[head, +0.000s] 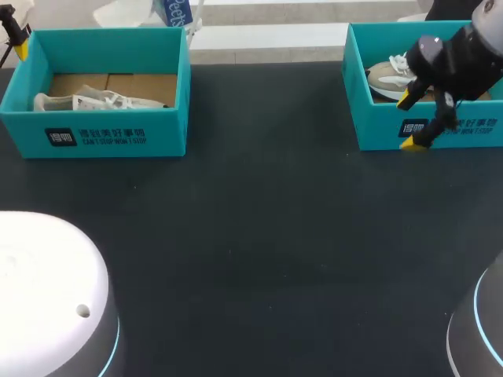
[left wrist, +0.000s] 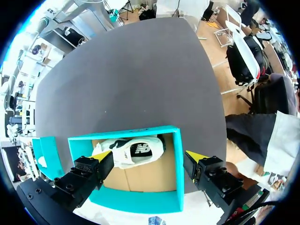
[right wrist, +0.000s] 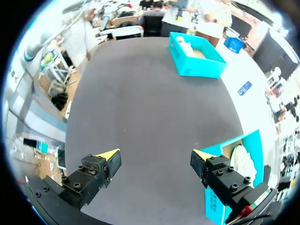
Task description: Take the shoe out of the shoebox, open the shoe tongue, remove and reinsert the insole, then place the shoe into the shoebox
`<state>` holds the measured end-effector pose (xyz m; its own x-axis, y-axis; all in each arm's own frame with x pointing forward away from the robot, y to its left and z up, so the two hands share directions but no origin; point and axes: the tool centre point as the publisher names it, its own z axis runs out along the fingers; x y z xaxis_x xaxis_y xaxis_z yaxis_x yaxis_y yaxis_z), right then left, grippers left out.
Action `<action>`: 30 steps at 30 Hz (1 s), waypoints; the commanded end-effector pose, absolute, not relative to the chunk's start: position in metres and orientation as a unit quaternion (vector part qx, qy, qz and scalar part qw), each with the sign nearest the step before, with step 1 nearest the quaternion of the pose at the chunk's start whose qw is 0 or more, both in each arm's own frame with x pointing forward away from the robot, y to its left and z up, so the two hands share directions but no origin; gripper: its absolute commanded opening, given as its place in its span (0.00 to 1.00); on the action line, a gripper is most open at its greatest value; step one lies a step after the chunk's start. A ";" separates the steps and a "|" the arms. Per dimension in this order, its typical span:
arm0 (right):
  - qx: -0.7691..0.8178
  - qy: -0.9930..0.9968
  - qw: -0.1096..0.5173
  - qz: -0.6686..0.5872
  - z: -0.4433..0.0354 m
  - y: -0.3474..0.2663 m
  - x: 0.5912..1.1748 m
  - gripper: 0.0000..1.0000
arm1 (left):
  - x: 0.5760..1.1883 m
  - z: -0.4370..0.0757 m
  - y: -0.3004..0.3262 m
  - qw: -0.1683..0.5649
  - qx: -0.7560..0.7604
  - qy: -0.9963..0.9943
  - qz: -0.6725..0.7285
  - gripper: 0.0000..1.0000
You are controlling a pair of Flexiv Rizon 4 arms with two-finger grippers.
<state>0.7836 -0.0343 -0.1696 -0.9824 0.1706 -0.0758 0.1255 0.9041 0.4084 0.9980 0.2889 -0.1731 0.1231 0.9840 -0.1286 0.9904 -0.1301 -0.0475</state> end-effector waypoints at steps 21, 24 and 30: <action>0.359 0.895 0.164 0.208 -0.158 -0.084 0.849 1.00 | 0.992 -0.172 0.285 0.024 0.749 0.660 -0.056 1.00; 0.359 0.895 0.164 0.208 -0.158 -0.084 0.849 1.00 | 0.992 -0.172 0.285 0.024 0.749 0.660 -0.056 1.00; 0.359 0.895 0.164 0.208 -0.158 -0.084 0.849 1.00 | 0.992 -0.172 0.285 0.024 0.749 0.660 -0.056 1.00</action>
<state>0.8485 -0.0839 -0.1575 -0.6879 0.7114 -0.1439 0.5748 0.6550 0.4906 0.9934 0.2855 -0.1718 0.1226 0.9854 -0.1178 0.9909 -0.1281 -0.0404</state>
